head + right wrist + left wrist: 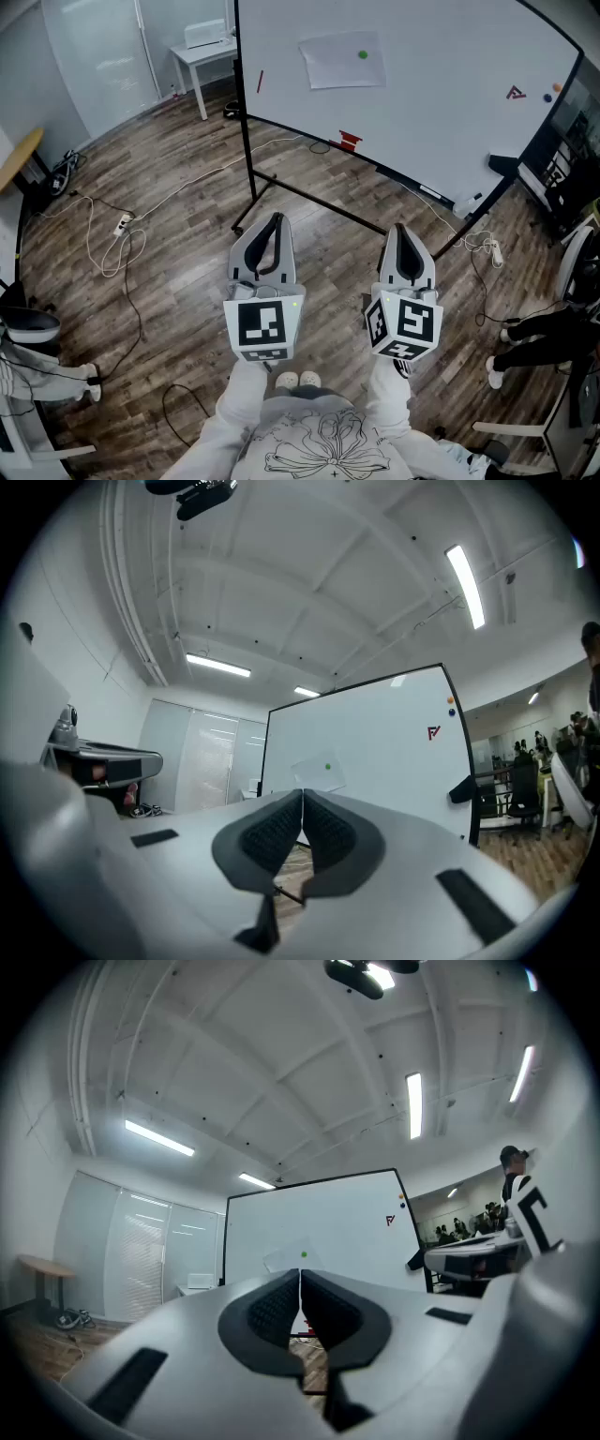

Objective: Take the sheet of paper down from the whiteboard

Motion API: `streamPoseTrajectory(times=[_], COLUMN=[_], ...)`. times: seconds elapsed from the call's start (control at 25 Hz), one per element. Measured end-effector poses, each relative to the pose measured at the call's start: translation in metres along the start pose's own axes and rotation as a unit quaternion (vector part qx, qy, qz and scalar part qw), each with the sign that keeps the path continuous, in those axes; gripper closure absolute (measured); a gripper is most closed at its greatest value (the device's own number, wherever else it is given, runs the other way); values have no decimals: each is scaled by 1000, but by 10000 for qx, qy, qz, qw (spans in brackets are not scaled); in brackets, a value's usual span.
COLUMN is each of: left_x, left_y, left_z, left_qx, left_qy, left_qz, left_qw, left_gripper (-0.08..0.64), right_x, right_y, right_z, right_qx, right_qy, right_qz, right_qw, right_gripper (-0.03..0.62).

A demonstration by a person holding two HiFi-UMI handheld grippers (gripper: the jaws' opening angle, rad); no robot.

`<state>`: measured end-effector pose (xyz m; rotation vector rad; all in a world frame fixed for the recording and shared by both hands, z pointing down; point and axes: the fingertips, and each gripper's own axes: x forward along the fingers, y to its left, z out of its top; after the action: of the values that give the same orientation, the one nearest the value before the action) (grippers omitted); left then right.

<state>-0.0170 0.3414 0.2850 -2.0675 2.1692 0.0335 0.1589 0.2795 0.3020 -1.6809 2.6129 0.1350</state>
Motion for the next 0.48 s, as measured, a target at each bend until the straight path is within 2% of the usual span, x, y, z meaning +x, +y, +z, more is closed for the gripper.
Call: streamPoseTrajectory(times=[0.48], left_x=[14], left_y=[-11], left_z=[-3], left_qx=[-1], left_qy=[29], left_qz=[-9], left_qw=[10000], left_gripper=[552], right_x=[9], right_y=[-12], right_z=[-6], right_qx=[26], right_qy=[55], right_qz=[36], right_qw=[10000], right_gripper=[588])
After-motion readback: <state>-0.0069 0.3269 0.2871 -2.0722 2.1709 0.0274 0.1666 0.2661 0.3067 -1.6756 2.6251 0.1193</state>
